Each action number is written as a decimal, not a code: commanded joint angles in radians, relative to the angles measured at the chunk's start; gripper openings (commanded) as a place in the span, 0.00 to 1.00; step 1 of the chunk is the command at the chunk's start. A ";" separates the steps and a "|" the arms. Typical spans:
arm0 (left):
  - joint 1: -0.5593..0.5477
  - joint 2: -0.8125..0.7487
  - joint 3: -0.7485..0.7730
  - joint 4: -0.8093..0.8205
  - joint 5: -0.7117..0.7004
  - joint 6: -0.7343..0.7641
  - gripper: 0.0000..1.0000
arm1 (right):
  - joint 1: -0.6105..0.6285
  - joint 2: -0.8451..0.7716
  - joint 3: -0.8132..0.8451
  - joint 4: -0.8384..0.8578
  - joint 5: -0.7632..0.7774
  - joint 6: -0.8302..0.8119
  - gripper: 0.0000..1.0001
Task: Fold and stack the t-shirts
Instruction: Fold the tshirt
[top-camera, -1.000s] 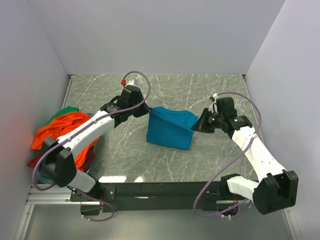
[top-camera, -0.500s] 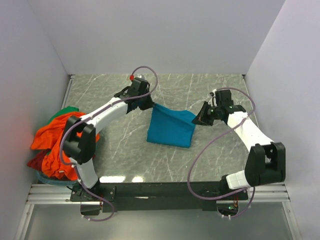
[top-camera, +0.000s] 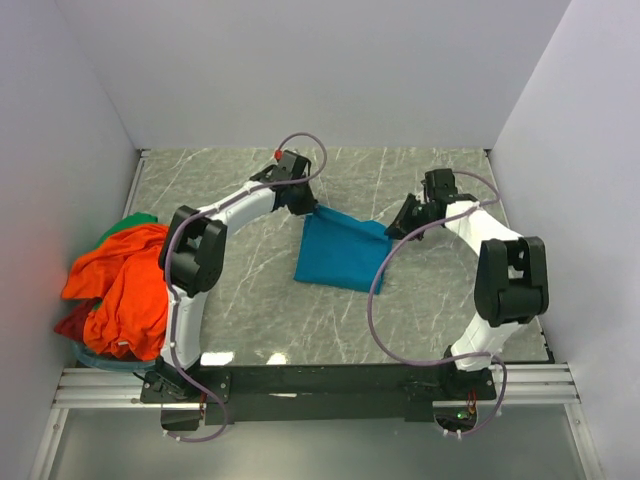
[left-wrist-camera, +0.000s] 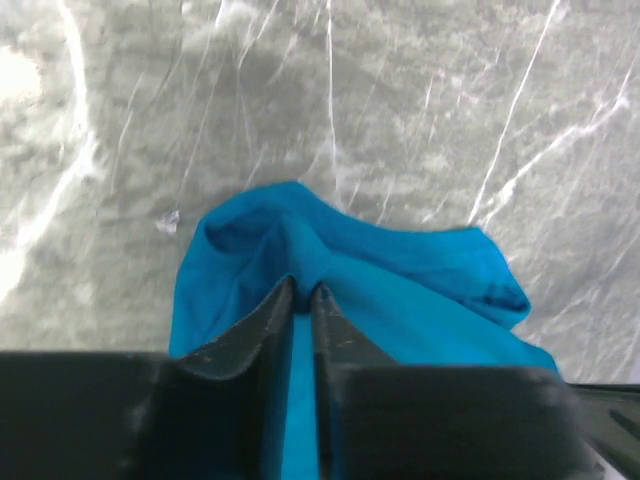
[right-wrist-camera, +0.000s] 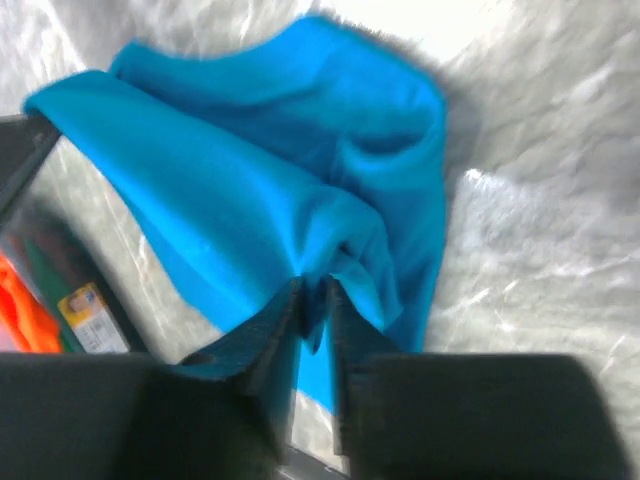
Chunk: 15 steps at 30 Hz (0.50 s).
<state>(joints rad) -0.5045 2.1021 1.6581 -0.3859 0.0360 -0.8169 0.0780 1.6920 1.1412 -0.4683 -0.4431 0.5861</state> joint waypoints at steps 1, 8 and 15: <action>0.014 0.028 0.097 0.002 0.033 0.025 0.28 | -0.015 0.024 0.078 0.008 0.079 0.018 0.34; 0.014 -0.048 0.051 0.022 0.034 0.039 0.99 | -0.012 -0.031 0.127 -0.038 0.122 -0.026 0.78; 0.003 -0.235 -0.174 0.094 0.068 0.002 1.00 | 0.029 -0.201 -0.035 0.032 0.011 -0.057 0.84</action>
<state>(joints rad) -0.4911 1.9980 1.5398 -0.3557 0.0750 -0.8021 0.0761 1.5875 1.1641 -0.4763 -0.3740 0.5648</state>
